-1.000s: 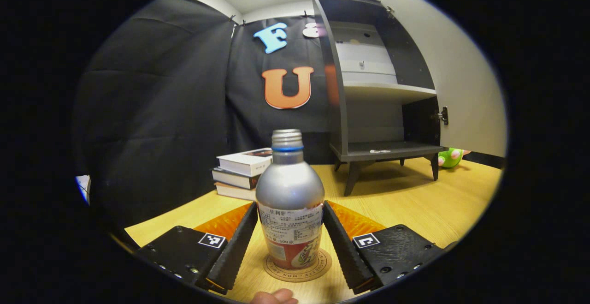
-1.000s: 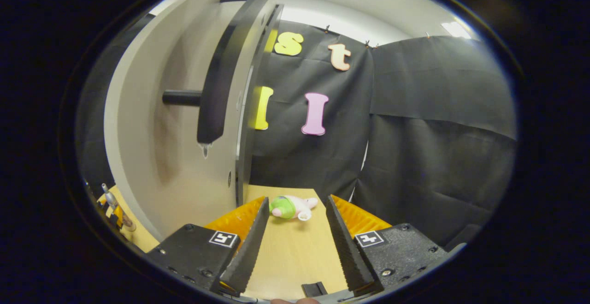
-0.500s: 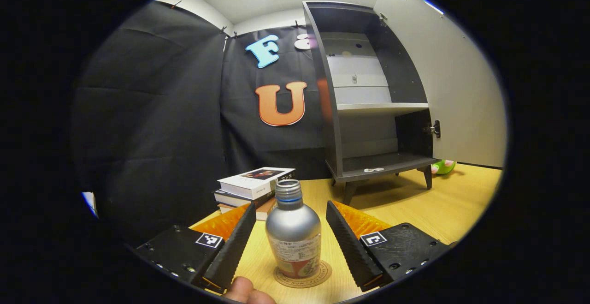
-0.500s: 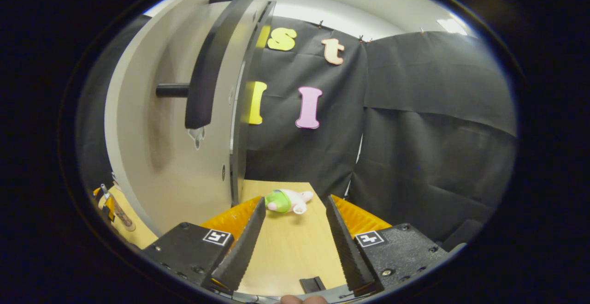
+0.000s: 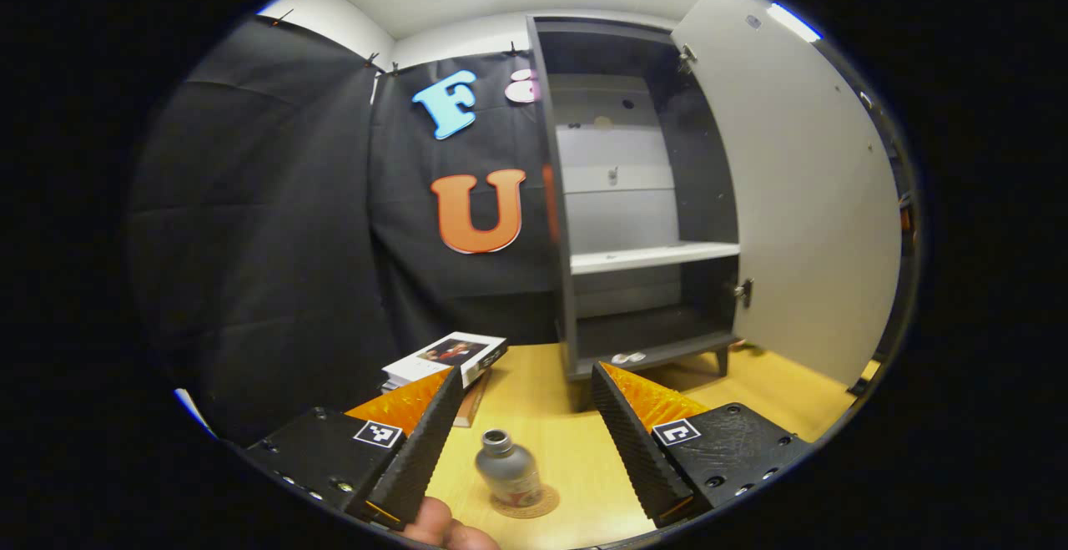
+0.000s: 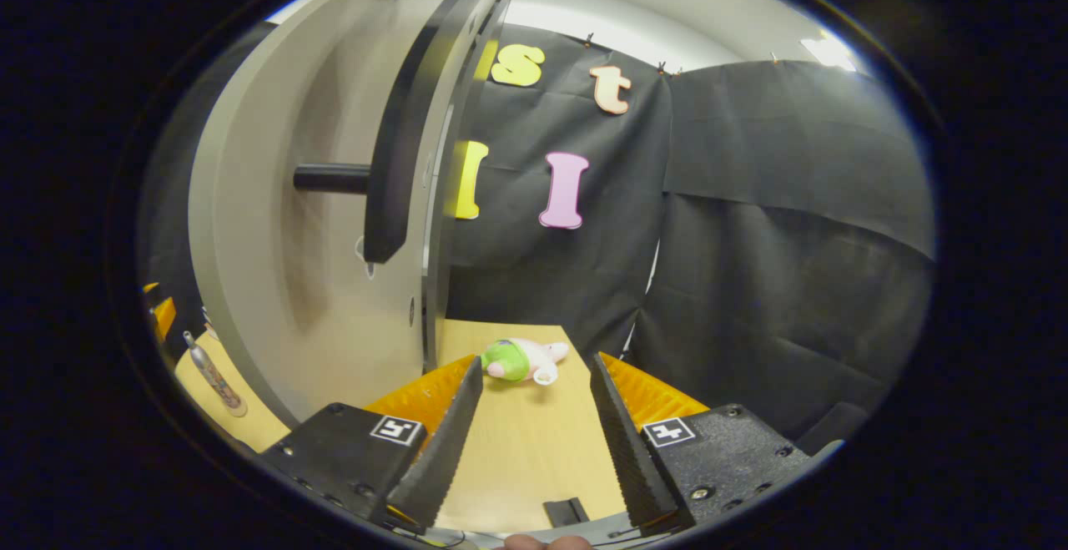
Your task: Open the cabinet door with the right hand, grasp the bottle in the cabinet with the left hand and place it on the coaster, then close the cabinet door with the right hand.
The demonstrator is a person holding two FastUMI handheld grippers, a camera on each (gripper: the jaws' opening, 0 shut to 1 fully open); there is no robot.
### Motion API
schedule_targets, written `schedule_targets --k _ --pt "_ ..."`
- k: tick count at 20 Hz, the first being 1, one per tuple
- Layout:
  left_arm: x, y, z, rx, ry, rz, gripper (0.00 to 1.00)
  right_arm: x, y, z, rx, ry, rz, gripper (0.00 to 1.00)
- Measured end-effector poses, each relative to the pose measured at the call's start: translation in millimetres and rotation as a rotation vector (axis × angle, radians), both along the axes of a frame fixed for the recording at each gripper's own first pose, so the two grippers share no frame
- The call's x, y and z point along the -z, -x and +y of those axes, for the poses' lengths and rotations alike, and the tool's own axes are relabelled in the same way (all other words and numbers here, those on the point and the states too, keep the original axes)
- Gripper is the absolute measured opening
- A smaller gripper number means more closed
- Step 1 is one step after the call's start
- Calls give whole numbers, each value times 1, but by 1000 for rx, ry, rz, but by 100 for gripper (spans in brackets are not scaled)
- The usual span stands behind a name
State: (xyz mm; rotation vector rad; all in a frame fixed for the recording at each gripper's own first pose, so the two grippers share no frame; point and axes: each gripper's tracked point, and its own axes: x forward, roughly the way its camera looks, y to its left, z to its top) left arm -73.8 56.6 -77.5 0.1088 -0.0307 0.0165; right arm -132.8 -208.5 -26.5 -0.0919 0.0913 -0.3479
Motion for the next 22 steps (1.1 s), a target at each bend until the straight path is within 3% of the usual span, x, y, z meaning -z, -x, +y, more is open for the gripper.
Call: schedule_targets --k 3,5,8,9,10,11,13,14,15,19,22 --pt "-62 -4 -51 77 102 -2 93 -11 4 -4 17 -49 -29 81" --pt "-98 -9 -67 78 150 -6 94 -10 7 -11 35 -82 -50 87" --pt "-129 -20 -73 46 167 -59 94 -13 10 -24 57 -166 -85 84" --pt "-128 -23 -76 45 167 -48 94 -16 9 -24 51 -188 -93 84" --pt "-126 -25 -75 30 157 -36 100 -20 7 -23 47 -195 -102 83" --pt "-127 -26 -75 24 143 -35 91 -26 6 -25 49 -188 -111 82" --pt "-126 -27 -77 16 118 -41 91 -37 5 -24 44 -175 -123 80" --pt "-126 -28 -80 22 111 -47 100 -43 6 -24 41 -171 -134 80" --pt "-122 -30 -83 26 100 -42 92 -49 7 -23 41 -171 -148 80" --pt "-108 -38 -85 19 30 -28 92 -51 12 -17 11 -158 -116 80" --pt "-106 -43 -88 20 15 -43 92 -57 25 -29 34 -189 -132 81"
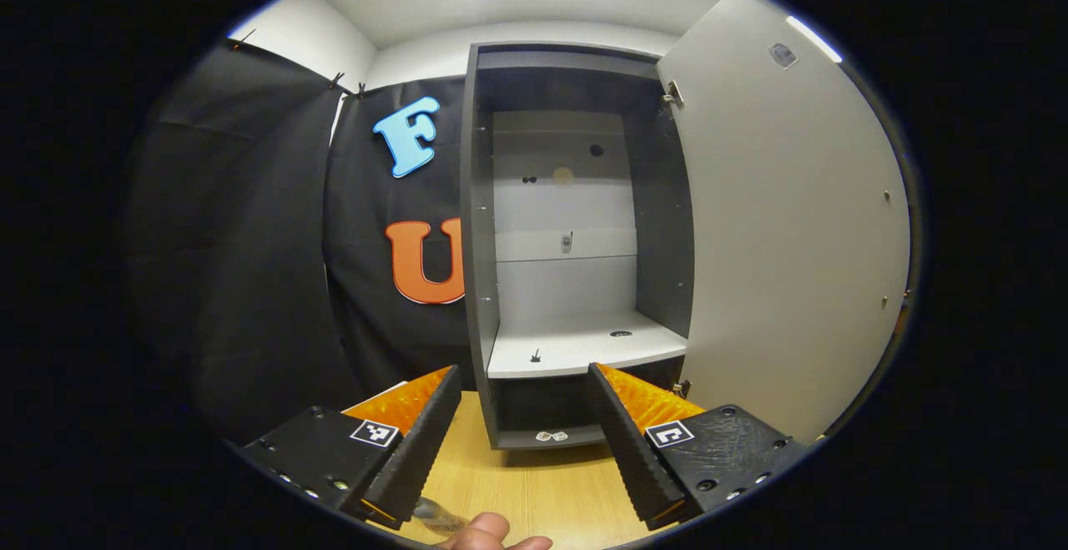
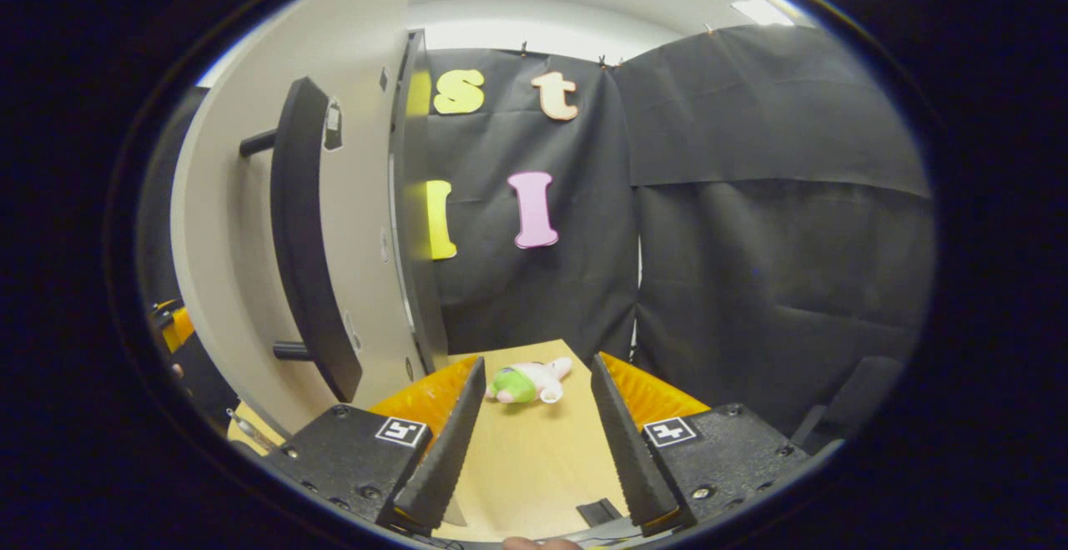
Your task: Open the cabinet door with the right hand, grasp the bottle in the cabinet with the left hand and place it on the coaster, then close the cabinet door with the right hand.
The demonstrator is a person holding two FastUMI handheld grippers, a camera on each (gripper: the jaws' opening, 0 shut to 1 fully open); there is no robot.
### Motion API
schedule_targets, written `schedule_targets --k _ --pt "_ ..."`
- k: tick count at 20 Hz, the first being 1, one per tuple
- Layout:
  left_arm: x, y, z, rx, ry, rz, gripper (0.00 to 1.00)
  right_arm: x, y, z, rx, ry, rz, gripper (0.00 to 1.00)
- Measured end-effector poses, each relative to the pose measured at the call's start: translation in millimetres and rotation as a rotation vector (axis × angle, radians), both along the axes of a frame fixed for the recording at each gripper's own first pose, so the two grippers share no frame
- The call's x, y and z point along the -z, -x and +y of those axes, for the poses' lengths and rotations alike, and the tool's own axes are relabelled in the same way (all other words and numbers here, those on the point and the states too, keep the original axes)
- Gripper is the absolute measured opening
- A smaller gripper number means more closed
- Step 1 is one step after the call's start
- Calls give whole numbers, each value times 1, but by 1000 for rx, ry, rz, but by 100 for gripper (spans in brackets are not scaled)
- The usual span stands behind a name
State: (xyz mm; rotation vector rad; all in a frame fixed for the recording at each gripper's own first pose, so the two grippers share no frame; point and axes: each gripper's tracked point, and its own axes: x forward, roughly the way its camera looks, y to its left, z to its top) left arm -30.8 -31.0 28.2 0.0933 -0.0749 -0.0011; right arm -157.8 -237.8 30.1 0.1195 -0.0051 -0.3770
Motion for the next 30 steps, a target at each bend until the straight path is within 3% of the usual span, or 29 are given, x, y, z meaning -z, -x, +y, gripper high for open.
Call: schedule_targets --k 3,6,10,15,24,30 --pt "3 -5 -5 11 24 9 92 -14 0 10 -53 -84 -33 80" --pt "3 -8 -3 1 34 15 92 -16 -2 28 -114 -81 -23 80" --pt "2 -5 -3 27 42 19 91 -23 3 31 -95 -37 -43 79" --pt "4 1 2 44 39 22 92 -29 3 45 -120 -122 -74 78" --pt "2 10 23 31 39 15 92 -27 -11 131 -295 -79 -60 80" --pt "7 15 49 -12 56 27 92 -30 -35 176 -368 -130 -71 80"
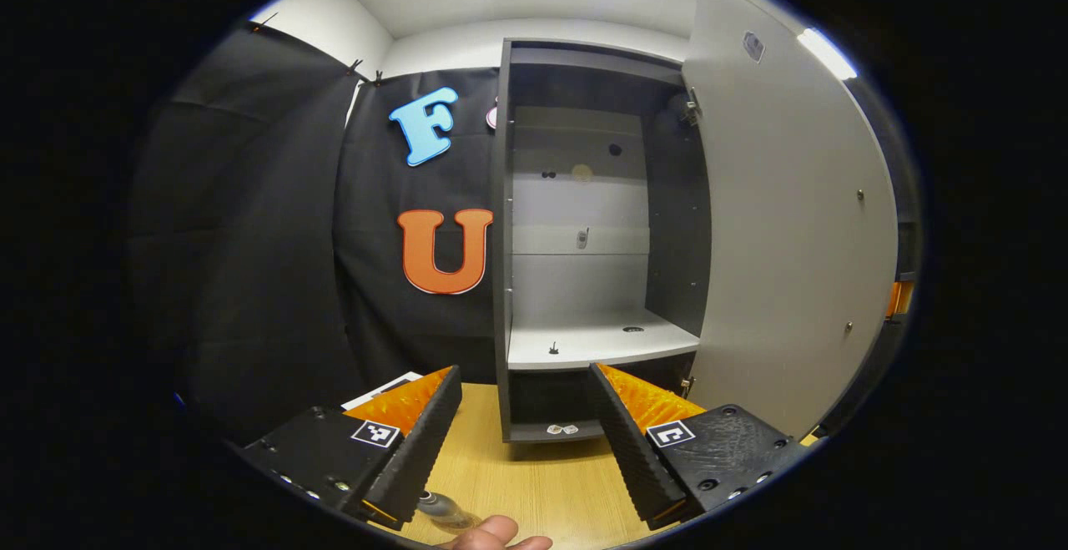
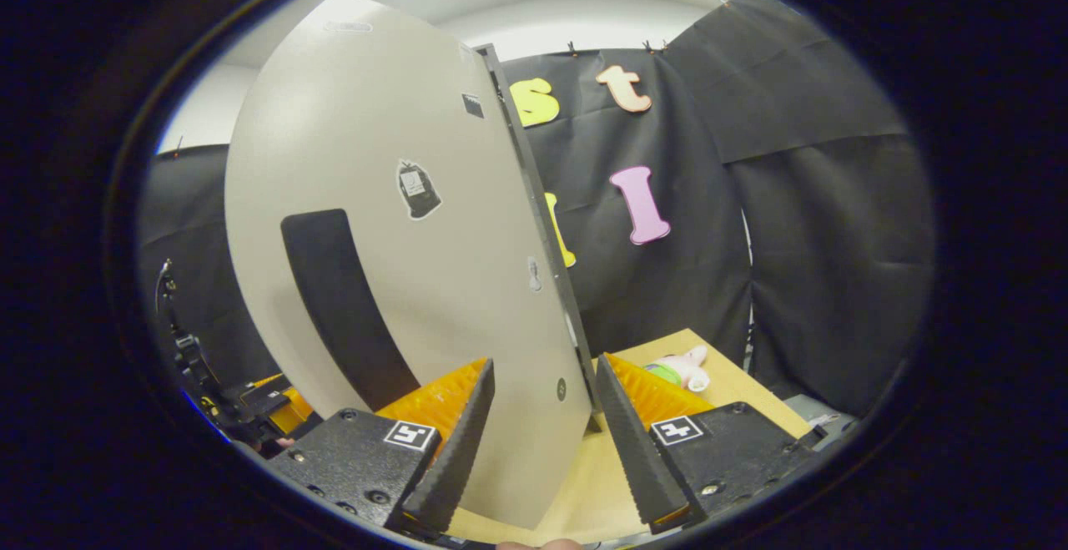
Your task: Open the cabinet door with the right hand, grasp the bottle in the cabinet with the left hand and place it on the coaster, then close the cabinet door with the right hand.
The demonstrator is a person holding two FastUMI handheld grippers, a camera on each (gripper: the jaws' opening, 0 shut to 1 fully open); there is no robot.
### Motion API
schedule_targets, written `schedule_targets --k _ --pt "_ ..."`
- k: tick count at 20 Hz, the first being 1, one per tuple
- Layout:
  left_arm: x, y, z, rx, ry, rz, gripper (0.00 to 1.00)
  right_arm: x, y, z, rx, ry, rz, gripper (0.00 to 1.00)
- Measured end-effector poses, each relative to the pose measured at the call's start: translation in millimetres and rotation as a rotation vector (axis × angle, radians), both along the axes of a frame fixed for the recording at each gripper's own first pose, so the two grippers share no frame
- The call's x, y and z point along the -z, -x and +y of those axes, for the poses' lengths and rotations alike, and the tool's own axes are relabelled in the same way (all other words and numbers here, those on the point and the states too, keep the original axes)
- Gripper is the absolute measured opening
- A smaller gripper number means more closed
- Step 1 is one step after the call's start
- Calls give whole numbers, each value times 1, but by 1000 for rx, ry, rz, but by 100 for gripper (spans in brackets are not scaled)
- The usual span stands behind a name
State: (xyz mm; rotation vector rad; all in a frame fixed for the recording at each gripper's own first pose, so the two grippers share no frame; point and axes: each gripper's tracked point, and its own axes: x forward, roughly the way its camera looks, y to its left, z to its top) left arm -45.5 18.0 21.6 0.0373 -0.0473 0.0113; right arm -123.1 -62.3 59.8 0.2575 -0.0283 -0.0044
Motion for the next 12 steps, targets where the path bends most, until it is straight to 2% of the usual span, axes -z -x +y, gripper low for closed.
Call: schedule_targets --k 4,12 --pt "1 2 14 -23 -2 0 92 2 -13 9 -40 9 -3 80" --pt "5 -1 27 -37 4 9 92 12 -67 62 -143 13 22 80"
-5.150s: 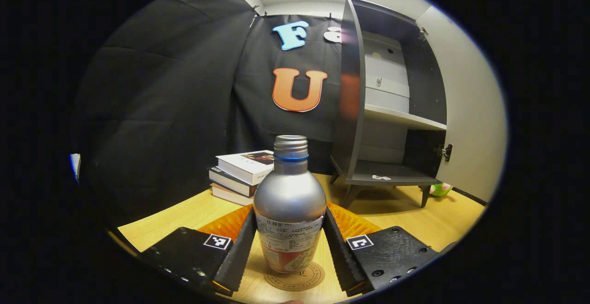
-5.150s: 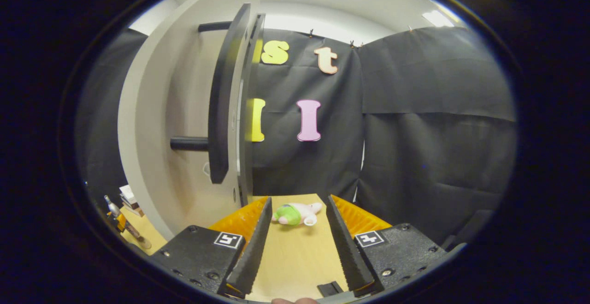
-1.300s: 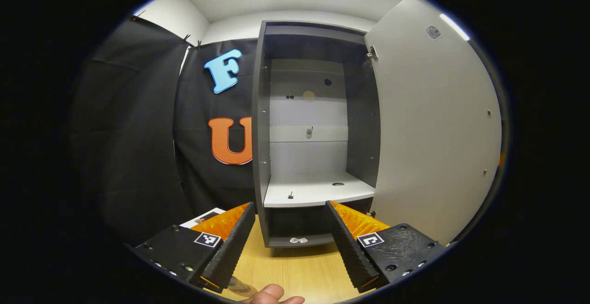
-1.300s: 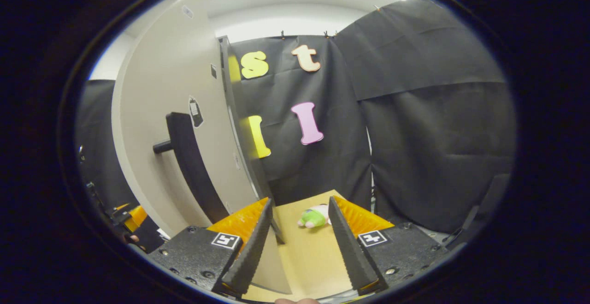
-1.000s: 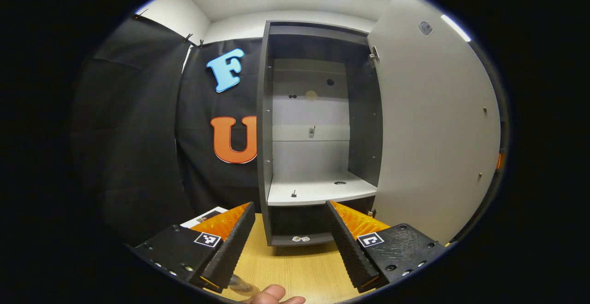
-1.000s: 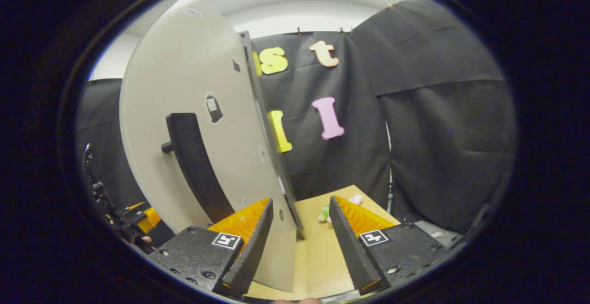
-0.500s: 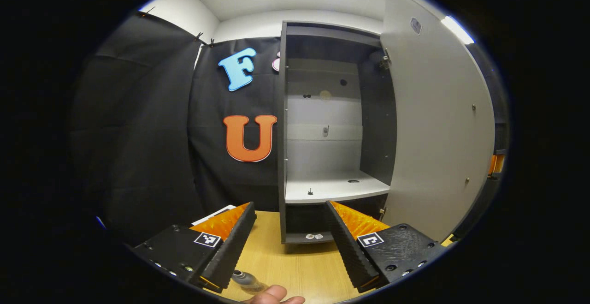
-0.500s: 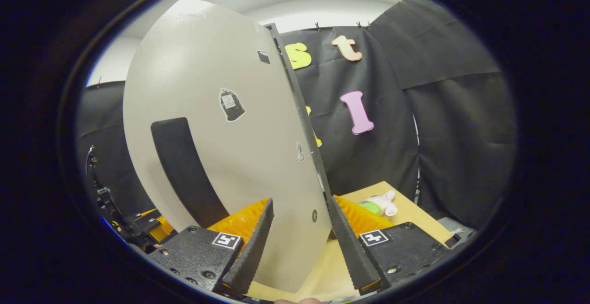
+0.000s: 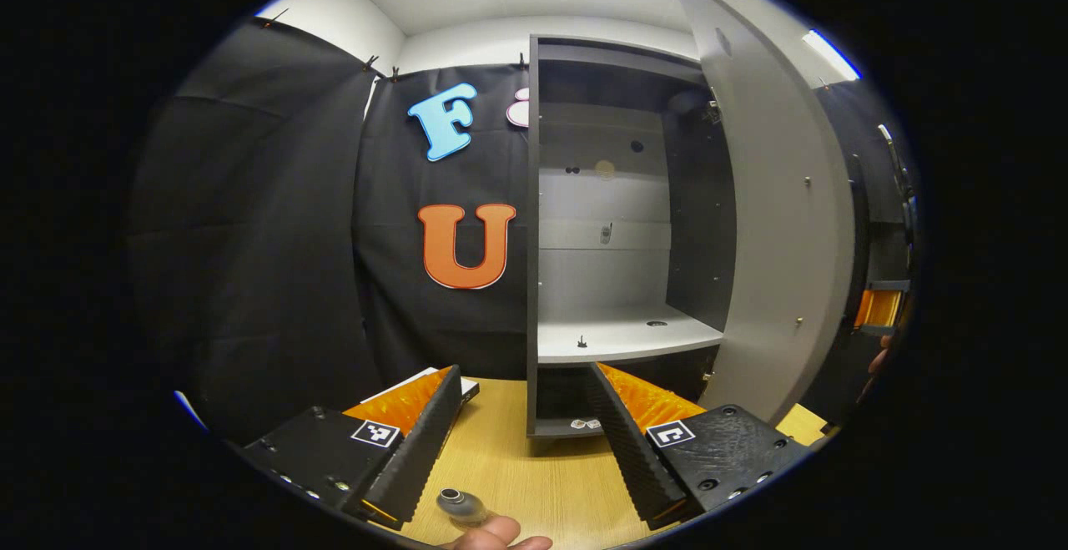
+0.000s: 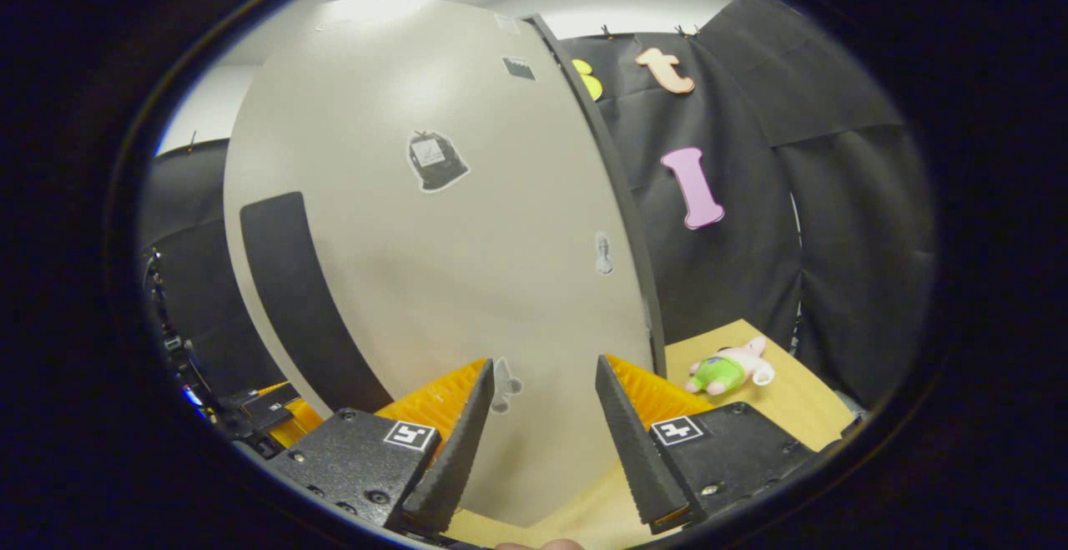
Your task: Open the cabinet door with the right hand, grasp the bottle in the cabinet with the left hand and place it on the coaster, then close the cabinet door with the right hand.
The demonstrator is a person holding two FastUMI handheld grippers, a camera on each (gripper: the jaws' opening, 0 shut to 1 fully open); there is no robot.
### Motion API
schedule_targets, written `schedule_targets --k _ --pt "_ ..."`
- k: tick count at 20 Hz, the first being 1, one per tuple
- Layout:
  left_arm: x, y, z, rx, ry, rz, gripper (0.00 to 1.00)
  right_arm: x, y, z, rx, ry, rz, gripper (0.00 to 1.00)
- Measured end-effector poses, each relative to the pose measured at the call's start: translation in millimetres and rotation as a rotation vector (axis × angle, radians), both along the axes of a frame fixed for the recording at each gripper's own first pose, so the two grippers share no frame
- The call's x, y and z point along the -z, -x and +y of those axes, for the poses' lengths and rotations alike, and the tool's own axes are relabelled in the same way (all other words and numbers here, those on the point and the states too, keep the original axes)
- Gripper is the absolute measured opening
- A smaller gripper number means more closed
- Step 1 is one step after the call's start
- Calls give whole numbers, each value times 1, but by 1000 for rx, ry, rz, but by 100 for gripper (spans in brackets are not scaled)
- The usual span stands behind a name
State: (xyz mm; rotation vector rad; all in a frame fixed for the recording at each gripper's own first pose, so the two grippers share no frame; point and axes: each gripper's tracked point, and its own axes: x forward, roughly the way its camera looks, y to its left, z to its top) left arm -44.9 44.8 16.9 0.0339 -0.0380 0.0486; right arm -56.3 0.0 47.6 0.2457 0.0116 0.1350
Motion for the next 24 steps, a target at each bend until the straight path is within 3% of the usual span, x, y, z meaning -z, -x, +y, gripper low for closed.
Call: schedule_targets --k 4,9,11,16,24 --pt "-3 -4 -3 6 -7 -3 92 1 -12 15 -18 27 -3 80" --pt "-3 -11 -7 11 -8 -4 92 -5 -13 2 -1 71 -22 80" --pt "-5 -12 -10 11 -6 -4 92 -8 -9 -13 27 91 -23 80" --pt "-6 -16 -22 24 -16 3 92 -8 7 -74 195 229 -34 81" --pt "-10 -15 -51 56 -61 -7 92 -2 17 -98 228 213 -21 80"
